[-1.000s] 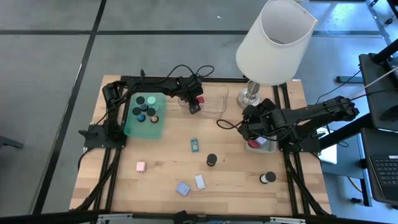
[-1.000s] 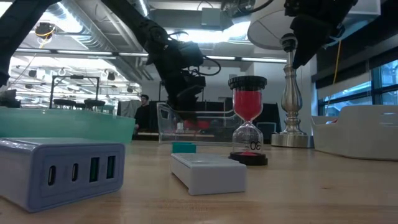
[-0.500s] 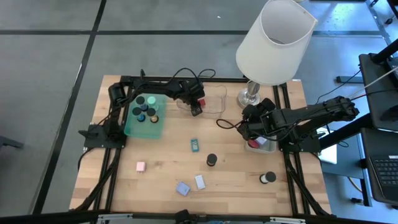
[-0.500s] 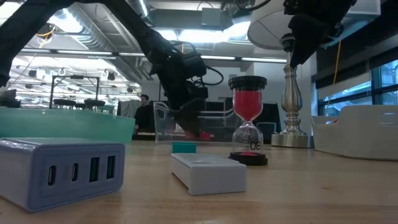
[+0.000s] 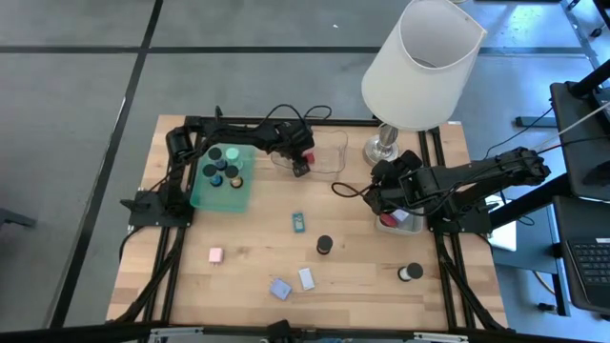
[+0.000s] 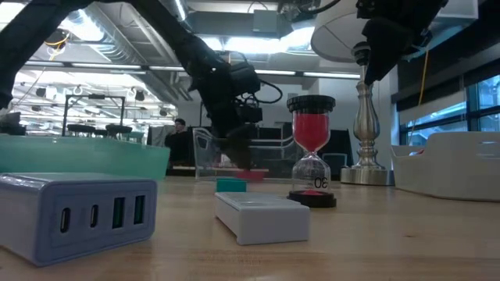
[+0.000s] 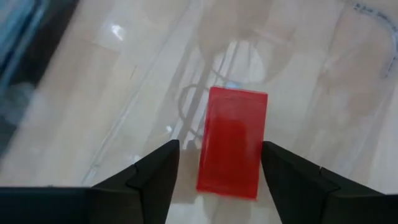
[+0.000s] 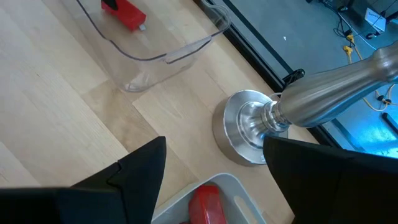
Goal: Pick & Place Office items
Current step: Put the light blue digital clock into the transparent bin
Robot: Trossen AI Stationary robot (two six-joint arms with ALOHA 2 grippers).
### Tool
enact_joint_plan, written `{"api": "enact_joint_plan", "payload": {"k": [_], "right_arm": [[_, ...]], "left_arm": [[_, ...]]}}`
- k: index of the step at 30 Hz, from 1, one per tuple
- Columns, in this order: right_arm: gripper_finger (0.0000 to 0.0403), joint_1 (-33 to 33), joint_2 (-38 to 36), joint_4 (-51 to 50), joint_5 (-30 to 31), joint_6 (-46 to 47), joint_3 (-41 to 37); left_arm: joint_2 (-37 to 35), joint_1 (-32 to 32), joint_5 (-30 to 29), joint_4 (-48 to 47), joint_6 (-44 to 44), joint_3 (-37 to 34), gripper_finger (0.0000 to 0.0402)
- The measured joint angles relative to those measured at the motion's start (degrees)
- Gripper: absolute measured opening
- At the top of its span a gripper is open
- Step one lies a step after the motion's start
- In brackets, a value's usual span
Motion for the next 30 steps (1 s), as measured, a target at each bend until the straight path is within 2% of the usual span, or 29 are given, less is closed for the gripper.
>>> {"api": "enact_joint_plan", "payload": {"k": [8, 10, 15, 17, 19, 26, 30], "right_arm": [[0.0274, 0.0, 0.0, 0.0, -0.4, -0.2, 0.0], [0.0274, 0.0, 0.0, 0.0, -0.4, -0.2, 0.0], [0.0274, 0.0, 0.0, 0.0, -0.4, -0.4, 0.0], [0.0274, 0.0, 0.0, 0.0, -0.4, -0.6, 0.0], [0.0274, 0.0, 0.0, 0.0, -0.2, -0.6, 0.0], [0.0274, 0.0, 0.0, 0.2, -0.3, -0.5, 0.0], [0.0274, 0.0, 0.0, 0.3, -0.4, -0.2, 0.0]], "left_arm": [[-7.1, -1.0, 0.5, -11.2, 3.5, 6.2, 0.0220], [-9.5, -1.9, 4.3, -13.0, 4.5, 6.2, 0.0216], [-12.5, -6.8, 21.0, -22.3, 13.2, 6.2, 0.0206], [-12.6, -9.8, 23.9, -25.2, 17.3, 6.2, 0.0202], [-12.5, -13.0, 23.1, -27.4, 20.2, 6.2, 0.0199], [-9.5, -23.7, 7.7, -26.7, 28.9, 6.2, 0.0198], [-7.0, -27.5, 7.0, -26.9, 37.5, 6.2, 0.0198]]}}
